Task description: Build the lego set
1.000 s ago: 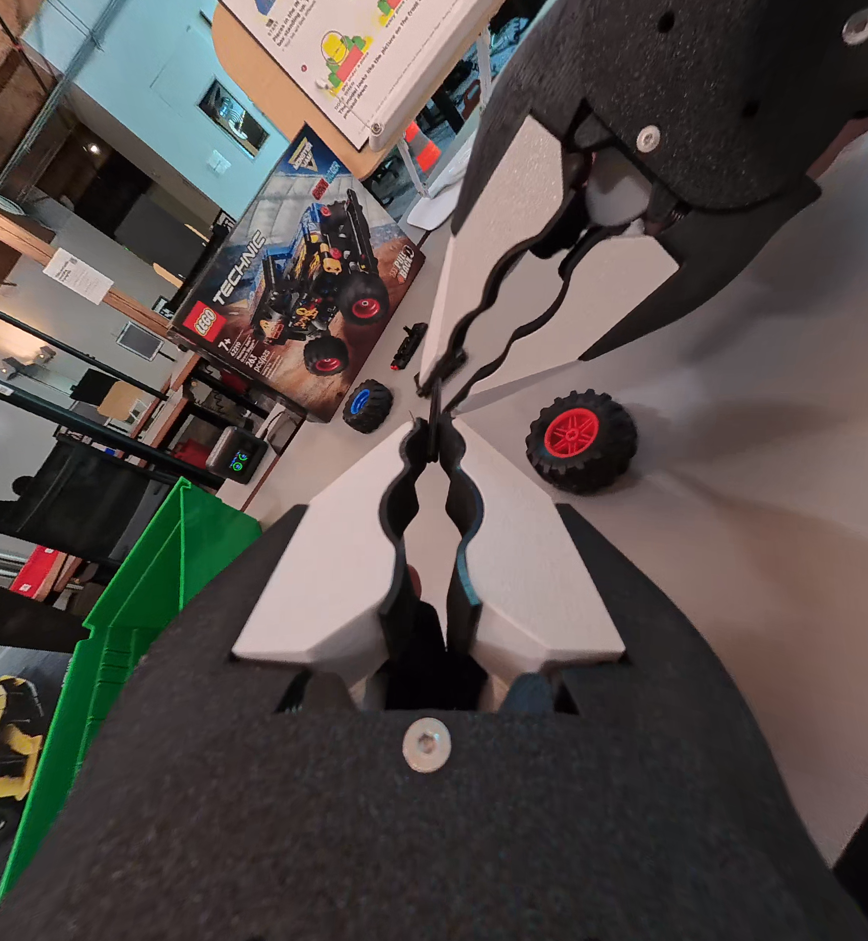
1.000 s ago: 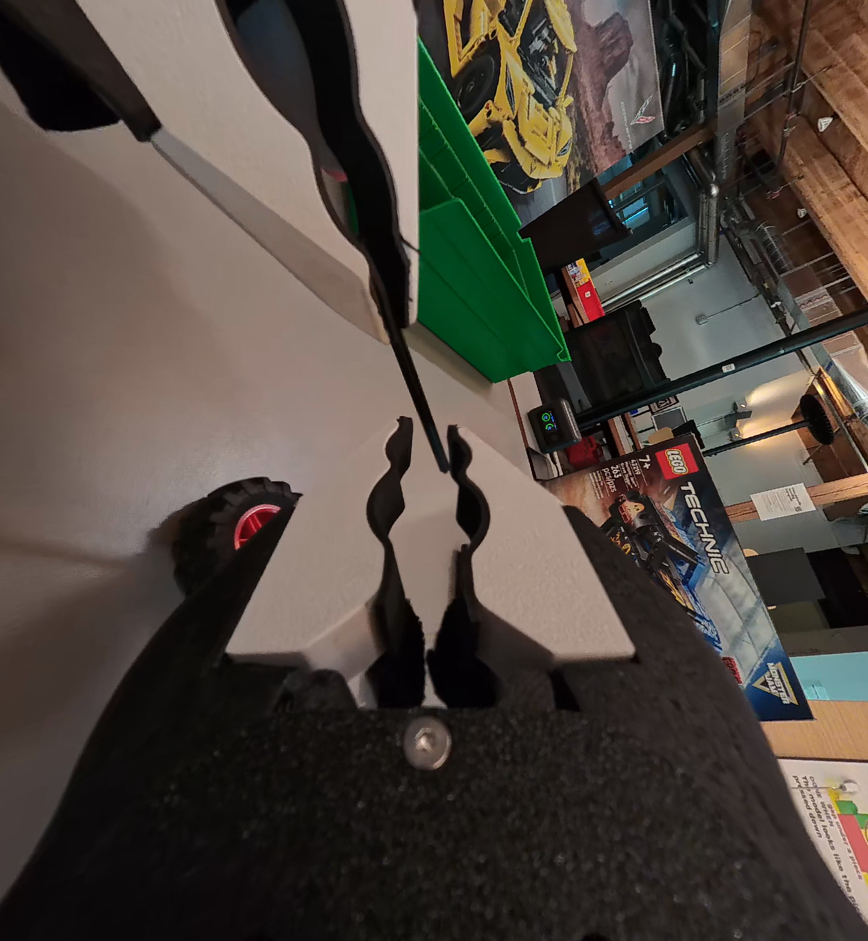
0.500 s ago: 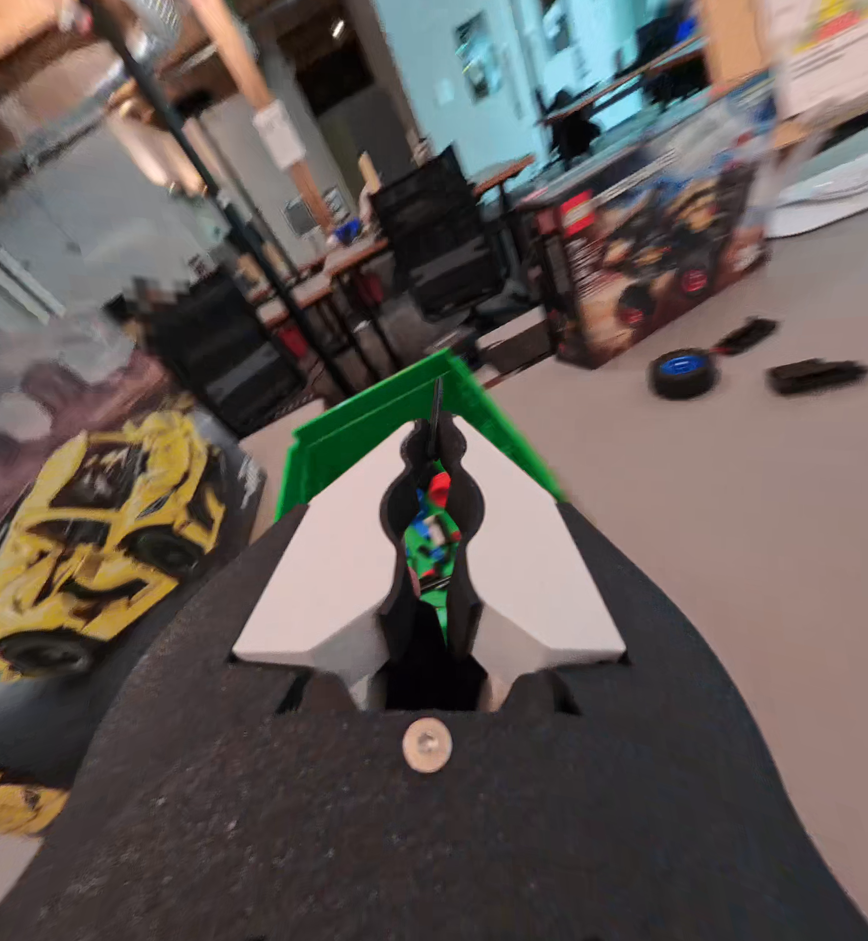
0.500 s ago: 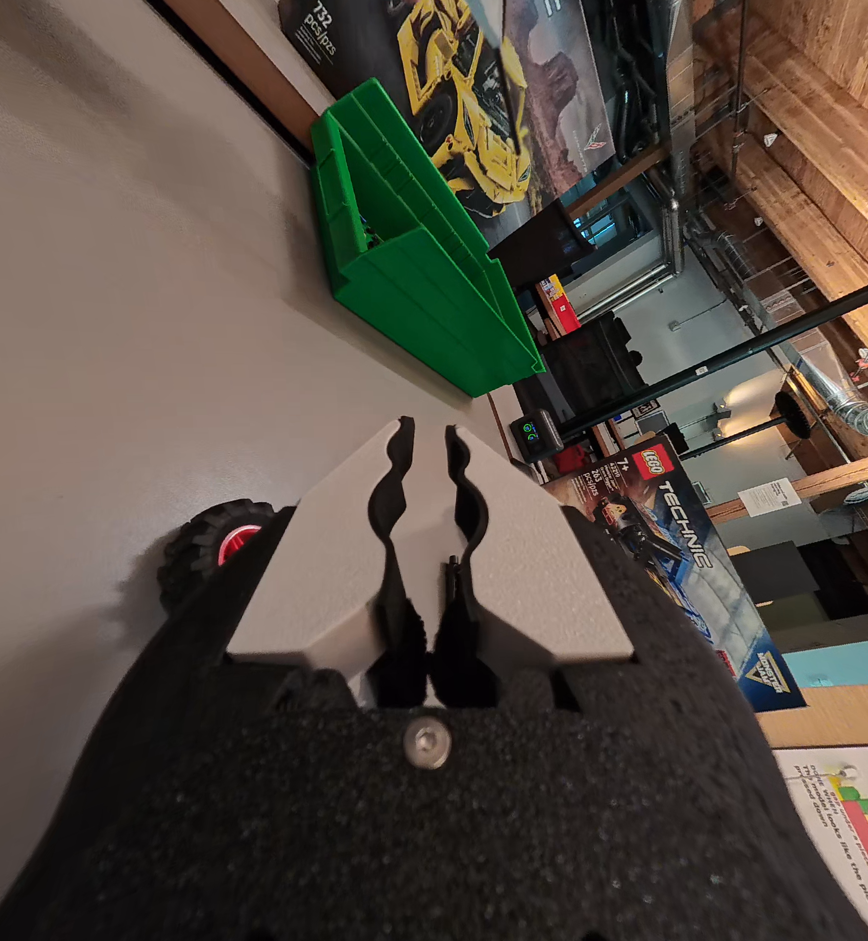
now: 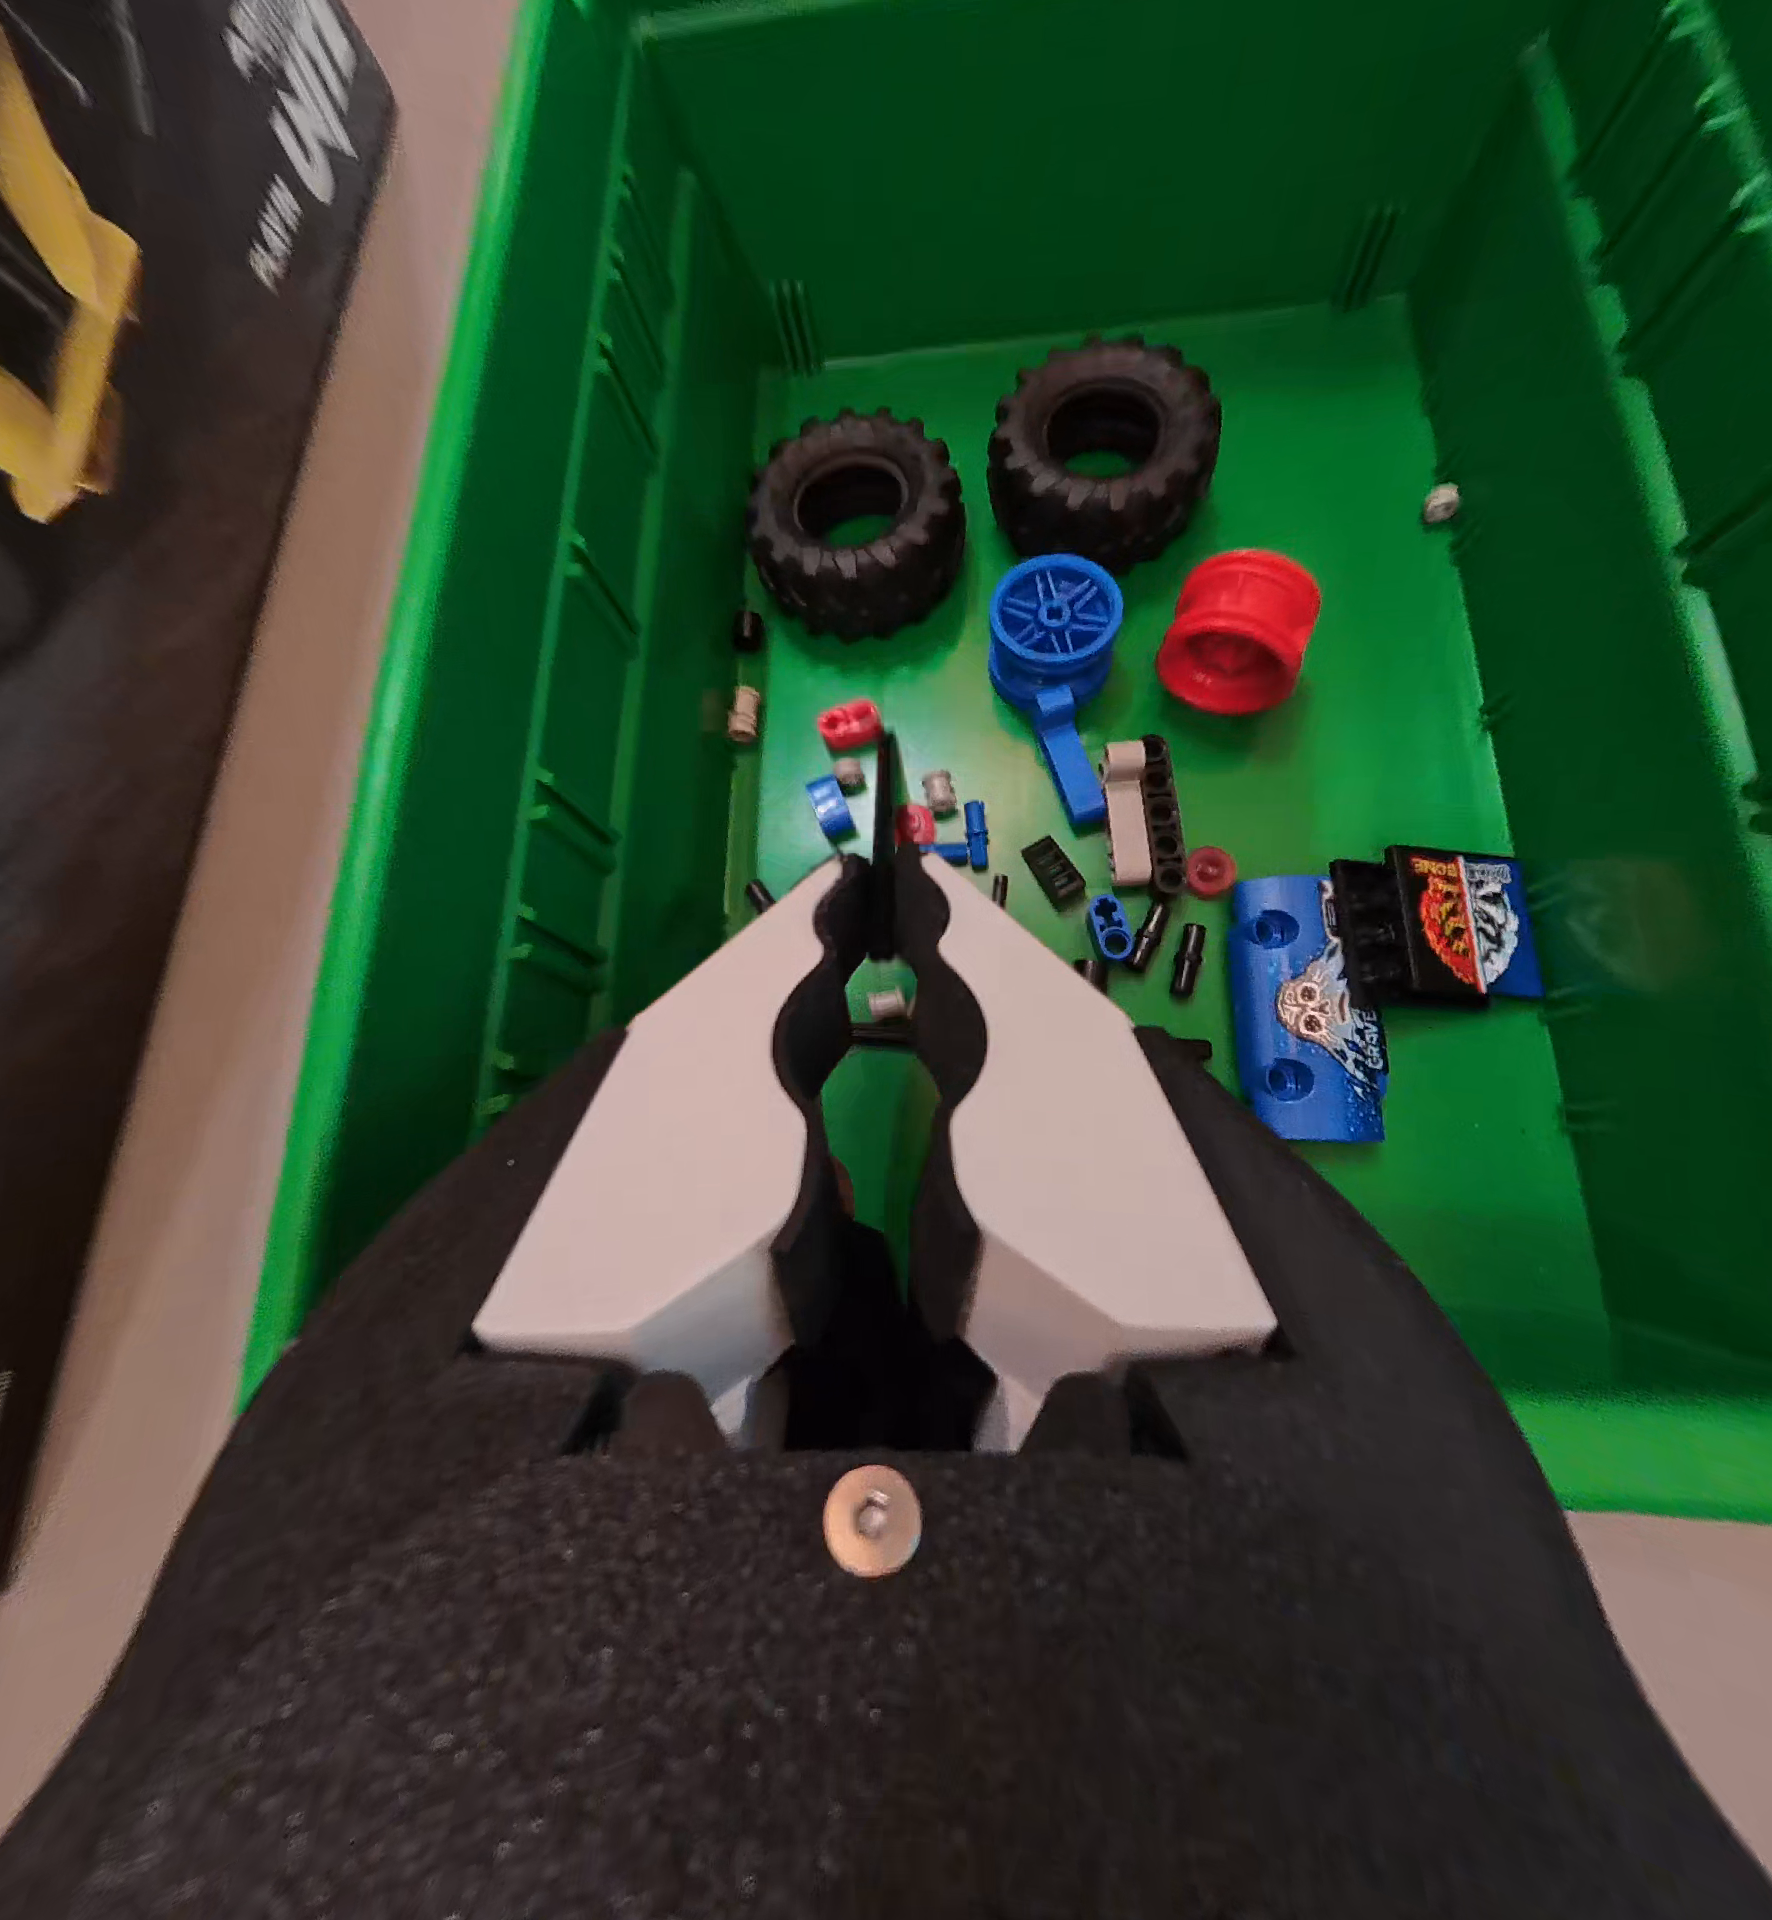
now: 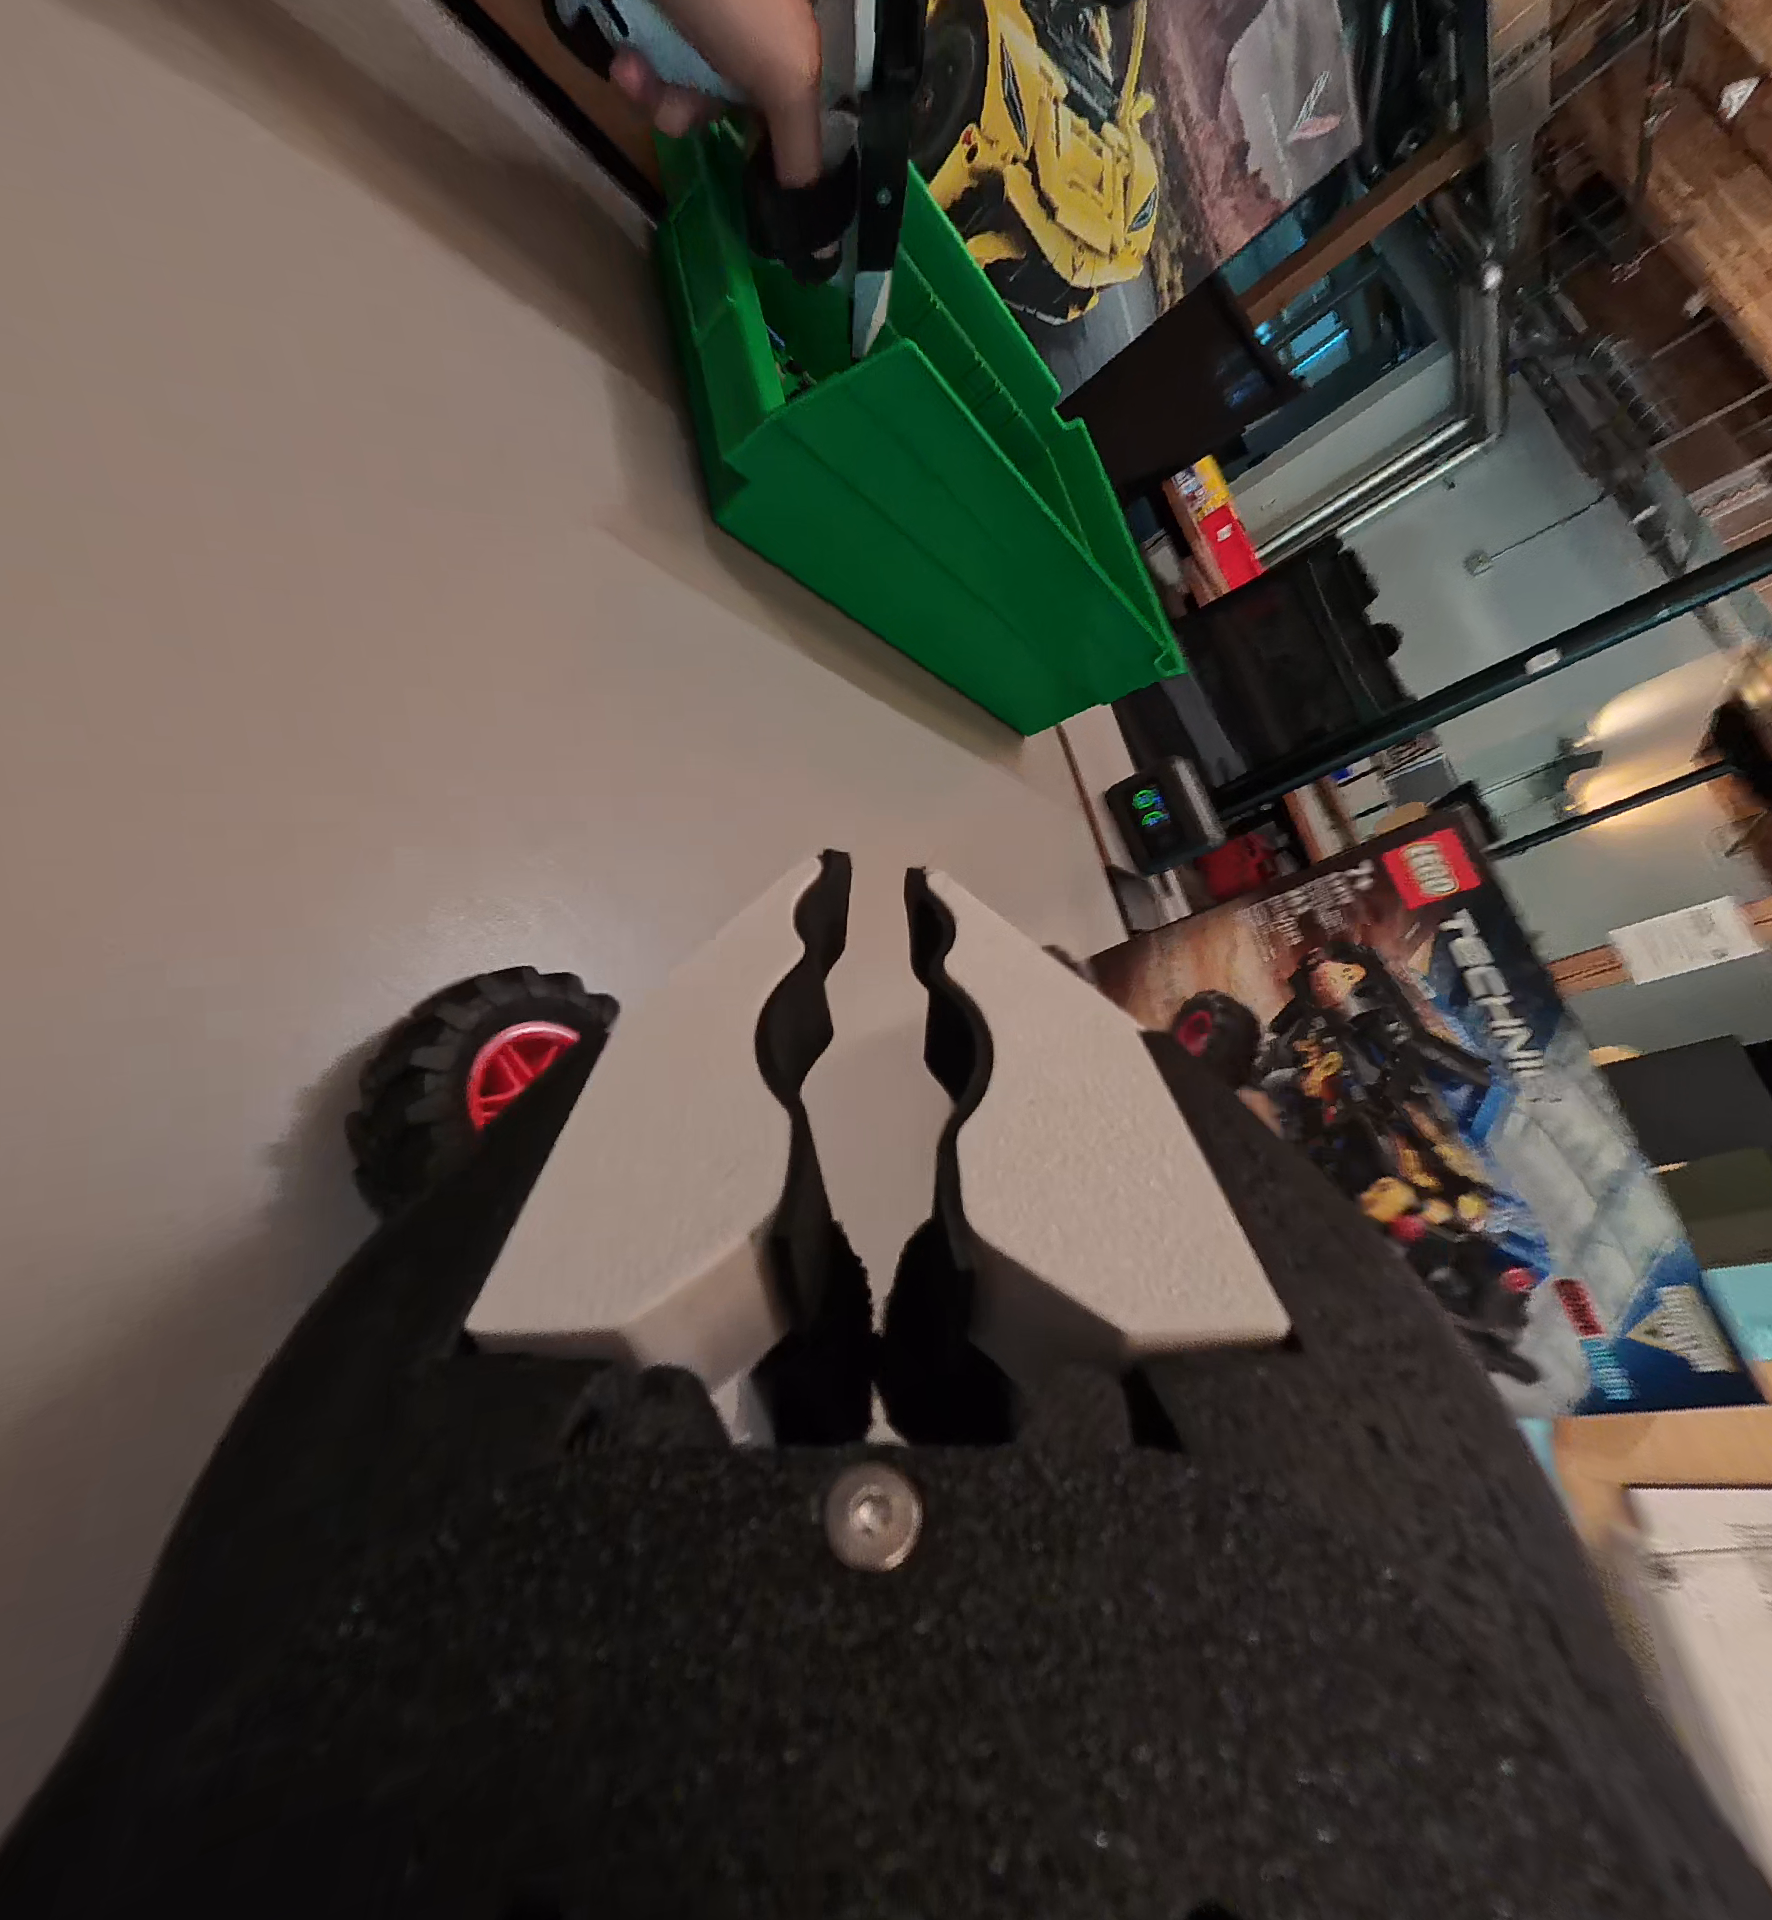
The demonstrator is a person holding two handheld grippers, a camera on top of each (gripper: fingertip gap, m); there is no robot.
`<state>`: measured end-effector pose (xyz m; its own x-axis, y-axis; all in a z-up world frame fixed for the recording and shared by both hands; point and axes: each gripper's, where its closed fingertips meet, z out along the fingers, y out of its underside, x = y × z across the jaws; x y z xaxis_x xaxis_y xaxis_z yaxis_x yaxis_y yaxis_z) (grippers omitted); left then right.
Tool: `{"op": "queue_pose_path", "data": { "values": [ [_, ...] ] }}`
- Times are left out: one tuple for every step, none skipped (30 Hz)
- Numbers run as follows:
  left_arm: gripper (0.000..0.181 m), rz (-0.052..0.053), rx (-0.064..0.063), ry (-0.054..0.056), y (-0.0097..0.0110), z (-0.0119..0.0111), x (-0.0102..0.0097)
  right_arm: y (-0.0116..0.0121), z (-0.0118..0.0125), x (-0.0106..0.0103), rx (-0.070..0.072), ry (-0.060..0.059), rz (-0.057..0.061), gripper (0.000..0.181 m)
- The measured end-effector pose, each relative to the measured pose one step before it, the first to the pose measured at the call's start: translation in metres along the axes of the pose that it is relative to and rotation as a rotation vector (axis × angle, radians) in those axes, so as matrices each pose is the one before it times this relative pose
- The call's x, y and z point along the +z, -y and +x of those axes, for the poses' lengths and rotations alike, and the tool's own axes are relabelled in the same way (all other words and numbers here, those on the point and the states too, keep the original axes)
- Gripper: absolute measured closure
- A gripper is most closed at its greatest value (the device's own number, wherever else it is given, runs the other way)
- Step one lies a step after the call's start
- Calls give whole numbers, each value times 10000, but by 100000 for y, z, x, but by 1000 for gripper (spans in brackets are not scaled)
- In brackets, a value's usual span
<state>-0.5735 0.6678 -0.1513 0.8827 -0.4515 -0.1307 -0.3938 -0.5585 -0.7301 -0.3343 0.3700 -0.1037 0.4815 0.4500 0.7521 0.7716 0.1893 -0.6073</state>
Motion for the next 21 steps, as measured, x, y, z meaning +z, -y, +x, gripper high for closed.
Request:
{"op": "queue_pose_path", "data": {
  "values": [
    [176, -48, 49, -6, -38, 152, 246, 145, -440, -139, 947, 526, -9, 169],
    [176, 92, 109, 60, 121, 60, 99, 513, -875, -353, 1451, 1006, 123, 165],
    [176, 57, 154, 51, 50, 87, 37, 714, -877, -686, 1465, 1033, 282, 160],
    [176, 29, 145, -24, -13, 220, -19, 475, -659, -1002, 1138, 766, 231, 160],
    [172, 111, 116, -18, 80, 232, -142, 244, -480, -1272, 746, 462, 213, 160],
    [168, 274, 158, 42, 280, 197, -293, 112, -298, -1506, 478, 190, 280, 158],
    [162, 349, 254, 28, 367, 299, -467, -18, -297, -1670, 355, 103, 307, 158],
    [157, 336, 276, 129, 381, 202, -613, -145, -355, -1753, 303, 117, 272, 158],
    [153, 366, 273, 196, 485, 173, -804, -339, -299, -1756, 301, 79, 187, 158],
    [149, 427, 280, 86, 700, 403, -1012, -478, -227, -1721, 305, 17, 93, 158],
    [149, 509, 240, 42, 986, 566, -1216, -484, -167, -1702, 265, -49, 96, 158],
    [157, 679, 211, 4, 1423, 760, -1450, -411, -57, -1698, 197, -137, 128, 158],
    [177, 819, 180, -184, 1847, 1207, -1535, -322, 161, -1690, 129, -270, 140, 159],
    [179, 669, 118, -467, 1952, 1824, -1324, -262, 422, -1672, 71, -414, 131, 159],
    [180, 438, 109, -663, 1835, 2369, -981, -229, 653, -1598, -21, -525, 116, 160],
    [181, 495, 135, -660, 1975, 2641, -659, -236, 824, -1541, -44, -604, 74, 161],
    [181, 619, 108, -667, 2160, 2852, -329, -231, 890, -1448, -55, -597, 70, 163],
    [181, 500, 72, -873, 1960, 3299, 163, -199, 927, -1324, -55, -584, 100, 165],
    [181, 309, 98, -907, 1574, 3411, 778, -209, 942, -1182, -23, -548, 118, 166],
    [181, 193, 237, -733, 1244, 3137, 1279, -257, 917, -1009, 51, -489, 81, 167],
    [181, 93, 344, -758, 981, 3081, 1645, -291, 856, -825, 157, -417, 67, 168]
  ]
}}
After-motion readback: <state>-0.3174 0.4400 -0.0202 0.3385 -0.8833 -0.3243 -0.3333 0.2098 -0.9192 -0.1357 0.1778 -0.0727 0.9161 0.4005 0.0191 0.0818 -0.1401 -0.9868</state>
